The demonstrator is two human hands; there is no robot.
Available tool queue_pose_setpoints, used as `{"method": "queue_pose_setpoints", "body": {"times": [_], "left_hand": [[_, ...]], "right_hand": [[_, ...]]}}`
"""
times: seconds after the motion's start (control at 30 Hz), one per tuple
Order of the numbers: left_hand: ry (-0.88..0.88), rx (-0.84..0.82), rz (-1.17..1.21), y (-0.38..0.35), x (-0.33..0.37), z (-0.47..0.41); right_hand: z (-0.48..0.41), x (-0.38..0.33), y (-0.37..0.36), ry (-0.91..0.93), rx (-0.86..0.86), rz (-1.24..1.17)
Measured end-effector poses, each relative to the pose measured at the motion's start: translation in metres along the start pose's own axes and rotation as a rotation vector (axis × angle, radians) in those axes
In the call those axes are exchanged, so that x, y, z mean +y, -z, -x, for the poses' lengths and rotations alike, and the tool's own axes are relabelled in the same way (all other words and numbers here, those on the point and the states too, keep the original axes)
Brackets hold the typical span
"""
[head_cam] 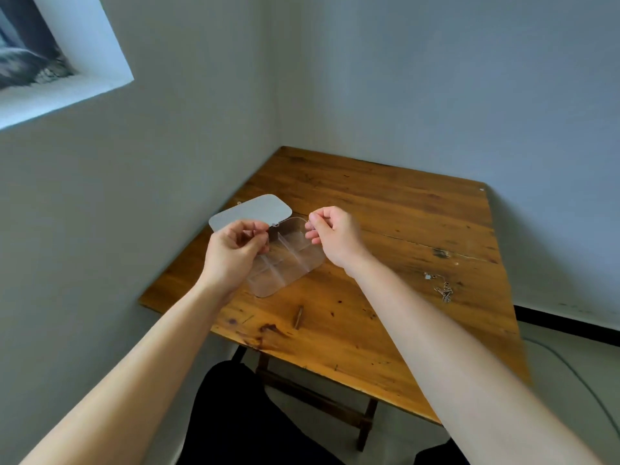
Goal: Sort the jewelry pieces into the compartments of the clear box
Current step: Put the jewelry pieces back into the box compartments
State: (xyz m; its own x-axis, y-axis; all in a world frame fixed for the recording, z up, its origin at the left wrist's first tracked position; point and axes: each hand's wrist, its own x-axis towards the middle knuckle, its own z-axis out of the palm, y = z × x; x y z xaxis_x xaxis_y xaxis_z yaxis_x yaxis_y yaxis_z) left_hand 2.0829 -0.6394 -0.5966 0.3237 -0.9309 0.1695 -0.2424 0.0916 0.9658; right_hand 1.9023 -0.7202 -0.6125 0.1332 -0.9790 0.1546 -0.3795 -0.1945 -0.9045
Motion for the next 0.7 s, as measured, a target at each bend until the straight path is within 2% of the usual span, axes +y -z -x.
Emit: {"method": "queue_pose_setpoints", "body": {"times": [0.13,0.23,0.33,0.43,0.57,0.7], "left_hand": [[0.060,-0.009,-0.204,-0.001,-0.021,-0.002],[0.055,-0.039,-0.453,0.001,-0.036,-0.006],[0.050,-0.039,-0.574,0.004,-0.046,-0.008],[0.050,-0.042,-0.632,0.007,-0.049,-0.009],[0.034,-0.028,-0.634,0.006,-0.046,-0.008],[-0.074,-0.031,-0.625,-0.013,-0.039,0.002]], "right_hand": [[-0.005,-0.002,-0.026,-0.062,-0.142,0.080],[-0.006,-0.002,-0.039,-0.110,-0.265,0.280],[-0.005,-0.001,-0.043,-0.105,-0.340,0.438],[-0.003,-0.001,-0.037,-0.076,-0.303,0.454],[0.002,0.002,-0.020,-0.059,-0.199,0.295],[0.021,0.021,0.010,-0.055,-0.081,0.219]]}}
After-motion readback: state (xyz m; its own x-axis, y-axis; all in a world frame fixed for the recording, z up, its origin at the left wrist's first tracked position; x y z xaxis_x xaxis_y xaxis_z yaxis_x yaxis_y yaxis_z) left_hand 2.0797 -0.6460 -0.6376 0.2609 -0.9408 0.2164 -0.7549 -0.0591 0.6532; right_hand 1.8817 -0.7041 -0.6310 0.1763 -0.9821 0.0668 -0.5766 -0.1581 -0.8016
